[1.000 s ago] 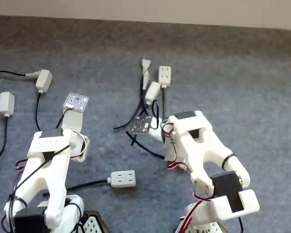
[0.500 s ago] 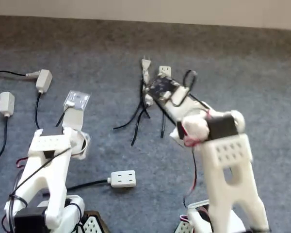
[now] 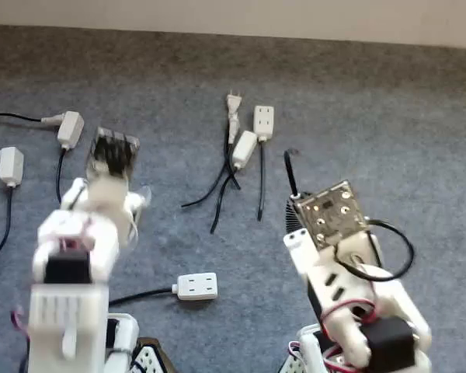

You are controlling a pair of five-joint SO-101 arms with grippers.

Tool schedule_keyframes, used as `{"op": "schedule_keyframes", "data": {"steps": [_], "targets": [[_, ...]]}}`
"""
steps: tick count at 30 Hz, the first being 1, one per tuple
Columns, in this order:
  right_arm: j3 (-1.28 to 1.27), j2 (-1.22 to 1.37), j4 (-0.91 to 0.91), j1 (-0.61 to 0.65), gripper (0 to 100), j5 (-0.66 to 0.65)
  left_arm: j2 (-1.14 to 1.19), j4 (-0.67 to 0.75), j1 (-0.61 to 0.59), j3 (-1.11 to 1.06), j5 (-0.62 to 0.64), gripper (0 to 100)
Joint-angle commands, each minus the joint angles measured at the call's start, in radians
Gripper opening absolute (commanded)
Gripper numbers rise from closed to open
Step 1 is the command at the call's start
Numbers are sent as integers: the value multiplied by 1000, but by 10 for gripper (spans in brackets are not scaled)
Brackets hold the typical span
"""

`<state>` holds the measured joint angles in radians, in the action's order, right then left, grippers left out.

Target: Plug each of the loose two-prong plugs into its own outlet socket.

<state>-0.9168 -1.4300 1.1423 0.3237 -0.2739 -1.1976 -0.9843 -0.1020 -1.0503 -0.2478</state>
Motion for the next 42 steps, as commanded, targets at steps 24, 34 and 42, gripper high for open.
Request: {"op": "schedule_keyframes", "data": {"steps": [24, 34, 42], "targets": [[58, 536, -541, 166, 6, 453, -618, -129, 277, -289, 48, 315], [170, 696, -544, 363, 6, 548, -616, -37, 277, -343, 81, 313], [173, 699, -501, 430, 6, 545, -615, 8, 251, -383, 77, 312]]}}
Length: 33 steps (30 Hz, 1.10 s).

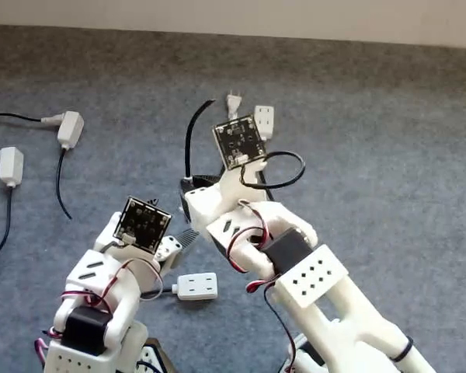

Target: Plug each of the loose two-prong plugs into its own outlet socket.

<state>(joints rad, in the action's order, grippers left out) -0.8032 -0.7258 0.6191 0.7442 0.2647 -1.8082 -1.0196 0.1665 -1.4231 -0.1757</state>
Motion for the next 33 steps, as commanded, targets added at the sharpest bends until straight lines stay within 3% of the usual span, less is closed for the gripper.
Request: {"op": "schedule_keyframes", "data": {"steps": [1, 7, 14, 24, 33], "targets": [[64, -5, 54, 12, 6, 5, -2, 55, -33, -21, 5, 312], [137, -5, 240, 10, 6, -57, -1, 147, -133, -81, 5, 312], [208, -5, 381, 10, 6, -146, -1, 144, -140, -87, 5, 312], [206, -5, 386, -137, 6, -160, -1, 144, -136, -88, 5, 312], [200, -5, 371, -147, 6, -152, -1, 143, -114, -99, 5, 312]]}}
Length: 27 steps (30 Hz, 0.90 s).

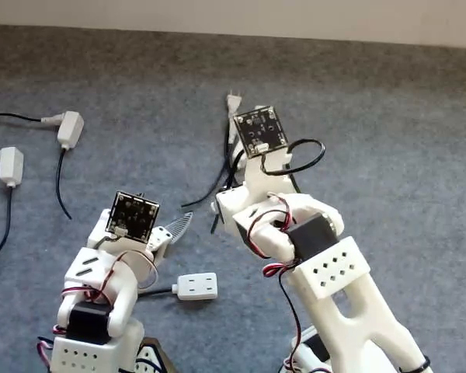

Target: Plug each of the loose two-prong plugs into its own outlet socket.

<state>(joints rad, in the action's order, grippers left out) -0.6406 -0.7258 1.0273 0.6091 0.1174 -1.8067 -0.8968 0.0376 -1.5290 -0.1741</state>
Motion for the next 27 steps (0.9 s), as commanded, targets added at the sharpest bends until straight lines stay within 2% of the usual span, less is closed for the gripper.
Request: {"op": "schedule_keyframes", "data": {"steps": [1, 5, 10, 14, 24, 27], "targets": [[36, -5, -58, -12, 6, -5, -2, 20, 27, 7, 3, 312], [44, -5, -107, 15, 6, 29, -2, 20, 67, 5, 3, 312], [42, -5, -104, 124, 6, 46, -2, 21, 67, 4, 3, 312], [54, -5, -81, 140, 6, 46, -2, 28, 65, -28, -21, 312], [143, -5, 136, 136, 6, 38, -2, 84, 58, -59, -44, 312], [174, -5, 209, 140, 6, -38, -2, 84, 33, -58, -44, 312]]}}
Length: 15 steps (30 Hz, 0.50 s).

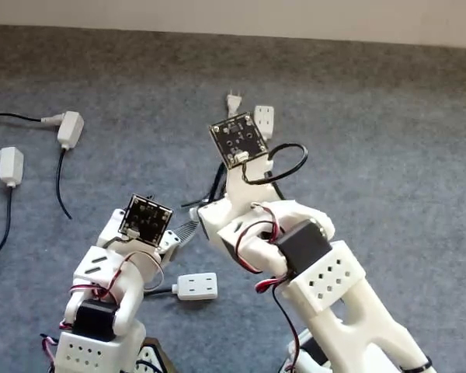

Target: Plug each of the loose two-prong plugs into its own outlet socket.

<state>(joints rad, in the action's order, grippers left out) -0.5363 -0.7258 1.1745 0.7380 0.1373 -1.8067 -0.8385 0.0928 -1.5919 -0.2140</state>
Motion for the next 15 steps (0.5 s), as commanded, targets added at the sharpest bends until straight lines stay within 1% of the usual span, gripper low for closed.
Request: {"op": "schedule_keyframes", "data": {"steps": [1, 4, 11, 13, 15], "targets": [[81, -5, 96, 12, 6, -80, -2, 26, -28, 8, -5, 312], [101, -5, 154, 8, 6, -110, -2, 23, -30, 12, -5, 312], [99, 2, 160, 1, 6, -118, -2, 20, -35, 13, -5, 312], [96, -1, 162, -39, 6, -164, -2, 18, -35, 13, -5, 312], [79, 5, 165, -114, 6, -233, -2, 18, -36, 13, -5, 312]]}}
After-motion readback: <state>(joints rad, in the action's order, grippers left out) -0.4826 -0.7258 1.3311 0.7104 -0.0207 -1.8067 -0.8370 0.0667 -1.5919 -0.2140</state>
